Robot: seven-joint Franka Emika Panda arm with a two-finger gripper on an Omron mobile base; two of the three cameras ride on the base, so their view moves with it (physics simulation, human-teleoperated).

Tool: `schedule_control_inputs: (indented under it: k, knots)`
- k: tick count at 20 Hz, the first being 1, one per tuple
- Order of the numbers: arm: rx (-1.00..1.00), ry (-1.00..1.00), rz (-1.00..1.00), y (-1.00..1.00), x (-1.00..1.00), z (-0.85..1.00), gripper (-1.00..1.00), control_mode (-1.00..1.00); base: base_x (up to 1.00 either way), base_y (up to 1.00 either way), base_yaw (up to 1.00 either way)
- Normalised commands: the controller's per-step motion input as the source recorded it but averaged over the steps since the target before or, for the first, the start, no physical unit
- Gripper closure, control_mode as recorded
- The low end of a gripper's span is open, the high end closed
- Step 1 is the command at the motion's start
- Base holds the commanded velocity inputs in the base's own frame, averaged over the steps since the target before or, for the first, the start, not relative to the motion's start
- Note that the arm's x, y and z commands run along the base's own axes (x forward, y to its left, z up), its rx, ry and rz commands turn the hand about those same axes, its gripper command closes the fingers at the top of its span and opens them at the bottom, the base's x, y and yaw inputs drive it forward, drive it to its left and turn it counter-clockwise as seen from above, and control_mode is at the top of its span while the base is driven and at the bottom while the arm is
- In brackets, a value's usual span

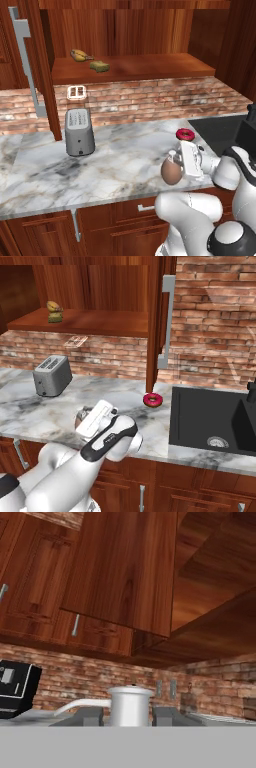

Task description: Pick the sponge and soap dispenser from the cabinet and place them on the counter.

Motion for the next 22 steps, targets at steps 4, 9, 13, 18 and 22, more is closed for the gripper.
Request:
schedule_control_inputs:
  k: [4, 9, 13, 18, 22]
  knots:
    - [0.00, 0.00, 0.00, 0.00, 0.34, -0.11, 1.00, -1.00, 0.00, 0.00, 0.00]
    - [0.00, 0.00, 0.00, 0.01, 0.29, -0.20, 1.00, -1.00, 0.00, 0.00, 0.00]
    - [0.00, 0.00, 0.00, 0.00, 0.14, -0.43, 1.00, -1.00, 0.00, 0.00, 0.00]
    - [0.00, 0.00, 0.00, 0.00, 0.14, -0.36, 1.00, -1.00, 0.00, 0.00, 0.00]
    - [0.00, 0.00, 0.01, 0.00, 0.24, -0.23, 1.00, -1.00, 0.00, 0.00, 0.00]
